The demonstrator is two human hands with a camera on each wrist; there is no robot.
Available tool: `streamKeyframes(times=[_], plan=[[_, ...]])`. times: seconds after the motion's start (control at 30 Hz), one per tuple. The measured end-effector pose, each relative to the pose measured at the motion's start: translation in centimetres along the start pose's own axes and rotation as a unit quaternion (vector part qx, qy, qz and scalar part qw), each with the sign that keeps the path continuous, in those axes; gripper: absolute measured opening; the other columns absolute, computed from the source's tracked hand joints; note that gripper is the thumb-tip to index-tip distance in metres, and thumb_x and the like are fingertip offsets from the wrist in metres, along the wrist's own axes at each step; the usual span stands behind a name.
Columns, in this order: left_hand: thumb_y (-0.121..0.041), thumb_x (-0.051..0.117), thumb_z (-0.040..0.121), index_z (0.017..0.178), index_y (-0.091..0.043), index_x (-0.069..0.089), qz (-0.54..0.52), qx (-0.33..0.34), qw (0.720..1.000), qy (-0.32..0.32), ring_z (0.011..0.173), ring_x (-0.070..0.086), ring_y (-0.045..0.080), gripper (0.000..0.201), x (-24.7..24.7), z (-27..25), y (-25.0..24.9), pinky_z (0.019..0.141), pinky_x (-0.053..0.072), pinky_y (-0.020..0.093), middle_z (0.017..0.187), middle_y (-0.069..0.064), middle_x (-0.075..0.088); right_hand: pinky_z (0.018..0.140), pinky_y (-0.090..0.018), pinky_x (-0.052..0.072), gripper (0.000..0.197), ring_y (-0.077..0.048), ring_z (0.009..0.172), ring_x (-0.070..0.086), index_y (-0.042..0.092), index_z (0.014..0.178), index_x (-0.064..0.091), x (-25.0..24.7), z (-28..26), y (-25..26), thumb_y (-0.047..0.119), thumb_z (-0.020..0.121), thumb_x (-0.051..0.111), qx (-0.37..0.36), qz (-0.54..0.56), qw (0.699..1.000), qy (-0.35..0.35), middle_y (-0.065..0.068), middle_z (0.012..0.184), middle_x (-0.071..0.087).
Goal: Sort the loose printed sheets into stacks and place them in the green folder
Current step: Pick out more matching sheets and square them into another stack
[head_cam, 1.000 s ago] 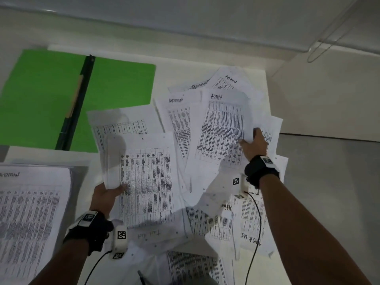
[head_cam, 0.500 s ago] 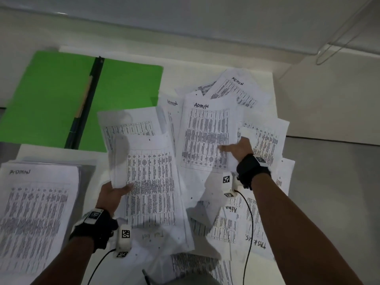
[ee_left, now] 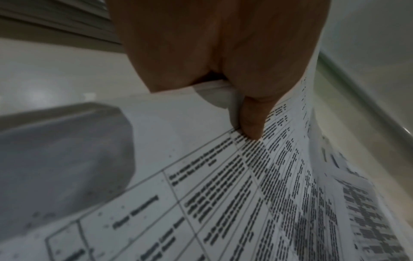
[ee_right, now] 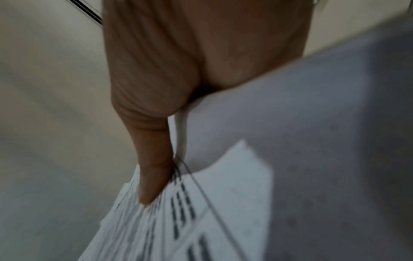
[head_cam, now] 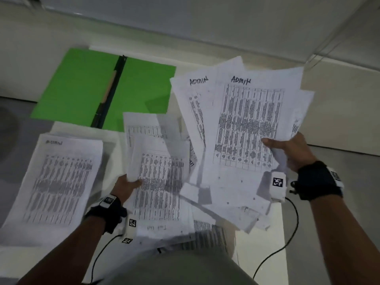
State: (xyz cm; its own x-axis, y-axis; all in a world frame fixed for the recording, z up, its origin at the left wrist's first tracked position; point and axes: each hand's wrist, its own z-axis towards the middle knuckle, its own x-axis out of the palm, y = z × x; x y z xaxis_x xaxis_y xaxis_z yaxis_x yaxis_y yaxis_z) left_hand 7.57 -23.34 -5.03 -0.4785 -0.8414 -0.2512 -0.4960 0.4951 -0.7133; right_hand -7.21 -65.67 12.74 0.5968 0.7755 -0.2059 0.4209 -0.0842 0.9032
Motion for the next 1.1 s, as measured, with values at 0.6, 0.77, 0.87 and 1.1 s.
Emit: streamKeyframes(times=[0.6,0.77,0.87,1.1], plan=[[-0.059,0.088,0.038,0.117,-0.007,0.066,-0.092,-0.098,0.99,0.043,0.104,0.065,0.028,0.098,1.7,-2.6,5.2,0.1,0.047,0.045,0.111,0.009,0.071,0.107,-0.046,0.042,0.083,-0.026,0.123,0.054,0.015,0.138,0.044,13.9,-6.6,-19.0,0.007,0.066,0.086,0.102,-0.137,0.979,0.115,-0.007,0.136,0.056],[-0.024,0.083,0.072,0.112,0.012,0.055,0.069,-0.046,0.997,-0.004,0.088,0.057,0.021,0.061,2.3,-4.9,1.8,0.077,0.045,0.03,0.1,0.013,0.063,0.103,-0.05,0.046,0.081,-0.028,0.121,0.056,0.019,0.134,0.044,15.6,-7.0,-19.1,0.008,0.064,0.085,0.099,-0.119,0.98,0.124,-0.006,0.13,0.06],[-0.002,0.073,0.08,0.113,0.005,0.06,0.007,0.034,0.999,-0.032,0.103,0.062,0.023,0.037,1.8,-6.7,0.0,0.089,0.044,0.029,0.112,0.013,0.064,0.106,-0.051,0.042,0.083,-0.028,0.12,0.054,0.021,0.135,0.041,14.8,-7.0,-19.2,0.022,0.065,0.087,0.137,-0.042,0.988,0.05,-0.004,0.131,0.056],[0.002,0.08,0.069,0.107,-0.024,0.062,-0.153,0.146,0.977,0.025,0.089,0.069,0.0,0.05,-1.8,-10.0,-5.0,0.091,0.051,0.037,0.091,-0.017,0.075,0.118,-0.049,0.024,0.118,-0.023,0.137,0.041,0.009,0.147,0.024,13.6,-8.6,-12.8,0.043,0.056,0.092,0.141,0.104,0.975,0.138,-0.002,0.145,0.044]])
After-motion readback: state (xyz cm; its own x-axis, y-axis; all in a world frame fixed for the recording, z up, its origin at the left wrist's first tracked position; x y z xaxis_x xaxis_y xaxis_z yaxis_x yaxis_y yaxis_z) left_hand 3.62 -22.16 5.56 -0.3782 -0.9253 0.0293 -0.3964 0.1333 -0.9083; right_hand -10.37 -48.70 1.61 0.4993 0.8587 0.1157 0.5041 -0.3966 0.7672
